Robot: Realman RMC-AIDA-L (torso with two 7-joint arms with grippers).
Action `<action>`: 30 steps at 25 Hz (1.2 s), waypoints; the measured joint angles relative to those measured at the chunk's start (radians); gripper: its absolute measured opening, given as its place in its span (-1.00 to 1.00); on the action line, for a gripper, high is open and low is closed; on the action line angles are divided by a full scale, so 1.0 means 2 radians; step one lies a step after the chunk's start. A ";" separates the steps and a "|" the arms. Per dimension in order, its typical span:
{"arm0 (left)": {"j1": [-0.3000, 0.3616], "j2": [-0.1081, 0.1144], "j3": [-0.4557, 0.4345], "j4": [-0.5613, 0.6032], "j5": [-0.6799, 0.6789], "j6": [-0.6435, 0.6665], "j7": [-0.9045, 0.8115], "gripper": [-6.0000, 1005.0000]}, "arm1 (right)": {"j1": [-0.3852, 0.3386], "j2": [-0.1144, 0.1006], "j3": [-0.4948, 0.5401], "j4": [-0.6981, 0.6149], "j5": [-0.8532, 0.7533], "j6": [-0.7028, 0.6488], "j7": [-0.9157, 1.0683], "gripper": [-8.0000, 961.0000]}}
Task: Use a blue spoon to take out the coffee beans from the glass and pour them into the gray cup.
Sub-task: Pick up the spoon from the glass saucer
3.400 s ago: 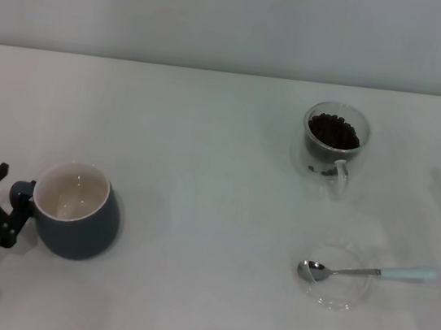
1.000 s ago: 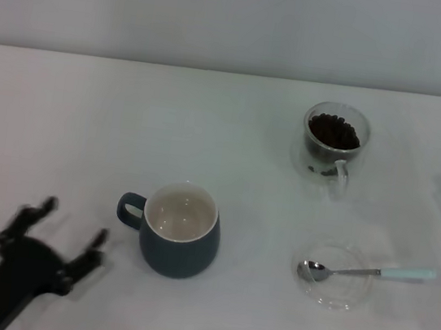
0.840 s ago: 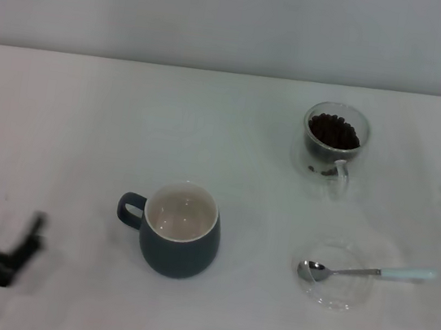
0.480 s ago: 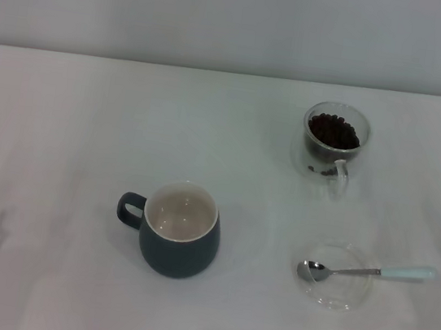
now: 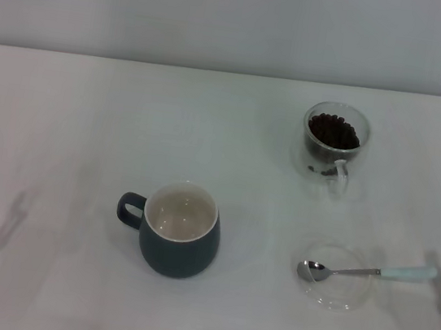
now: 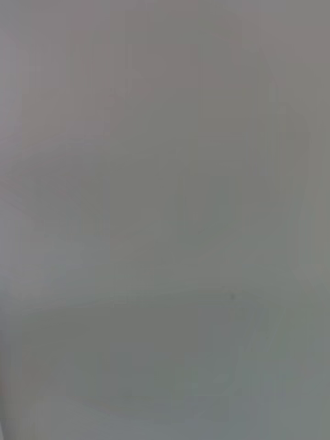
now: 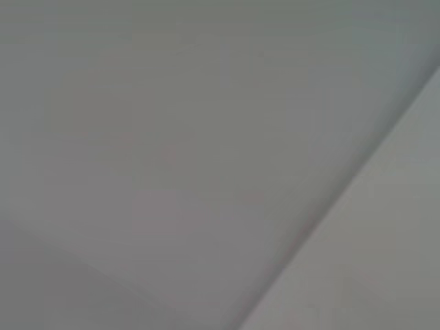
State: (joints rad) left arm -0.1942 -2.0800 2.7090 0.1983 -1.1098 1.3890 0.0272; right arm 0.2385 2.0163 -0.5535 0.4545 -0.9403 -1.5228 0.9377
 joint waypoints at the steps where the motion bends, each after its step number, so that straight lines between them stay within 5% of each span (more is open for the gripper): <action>1: -0.002 0.000 0.000 -0.001 0.000 0.000 -0.001 0.73 | 0.000 0.000 0.011 0.003 -0.009 0.011 -0.006 0.81; 18: -0.008 -0.001 0.001 -0.002 0.000 -0.003 -0.008 0.72 | 0.004 -0.001 0.020 0.001 -0.094 0.049 -0.011 0.80; 30: -0.012 -0.001 0.001 -0.003 0.000 -0.003 -0.008 0.72 | 0.004 -0.002 0.020 -0.013 -0.115 0.053 0.028 0.08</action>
State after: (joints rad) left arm -0.2186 -2.0816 2.7105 0.1919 -1.1106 1.3821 0.0107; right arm 0.2471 2.0125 -0.5142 0.4277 -1.1710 -1.4167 0.9932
